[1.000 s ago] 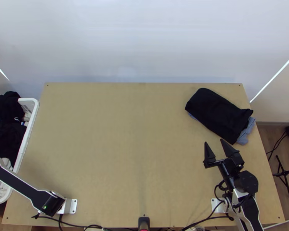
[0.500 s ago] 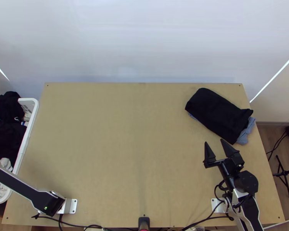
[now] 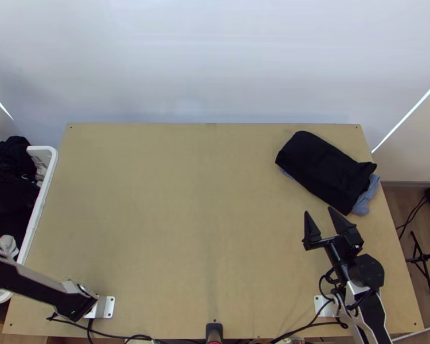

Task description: Fold the t-shirt

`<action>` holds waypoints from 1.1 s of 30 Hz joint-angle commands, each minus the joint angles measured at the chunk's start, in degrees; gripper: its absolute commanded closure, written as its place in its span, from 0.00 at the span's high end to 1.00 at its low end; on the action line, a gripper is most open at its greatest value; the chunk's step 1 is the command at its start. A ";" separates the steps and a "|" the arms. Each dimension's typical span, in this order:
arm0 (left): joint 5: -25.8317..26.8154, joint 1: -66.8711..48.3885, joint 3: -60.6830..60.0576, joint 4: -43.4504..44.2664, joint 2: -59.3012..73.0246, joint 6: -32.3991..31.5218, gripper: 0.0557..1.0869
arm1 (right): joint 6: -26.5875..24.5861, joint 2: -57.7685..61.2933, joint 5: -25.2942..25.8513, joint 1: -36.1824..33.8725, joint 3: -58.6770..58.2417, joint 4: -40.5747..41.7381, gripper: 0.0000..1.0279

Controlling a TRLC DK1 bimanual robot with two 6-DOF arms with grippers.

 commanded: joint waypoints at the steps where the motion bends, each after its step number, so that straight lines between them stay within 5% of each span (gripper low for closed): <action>1: 1.37 -15.70 -12.68 -3.26 -20.48 -0.05 0.04 | 0.02 0.01 -0.01 0.03 0.01 0.01 0.96; 4: -2.41 -28.88 -22.34 -2.21 -28.65 -0.14 0.04 | 0.02 0.01 -0.01 0.03 0.01 0.01 0.96; 15: -29.92 -84.43 -55.65 10.62 -38.76 -4.80 0.04 | 0.02 0.01 -0.01 0.03 0.01 0.10 0.96; 26: -35.63 -117.12 -58.73 18.97 -29.09 -16.58 0.04 | 0.02 0.01 -0.01 0.03 0.01 0.01 0.96; 33: -34.93 -126.27 -57.50 24.25 -22.58 -19.83 0.04 | 0.02 0.01 -0.01 0.03 0.01 0.01 0.96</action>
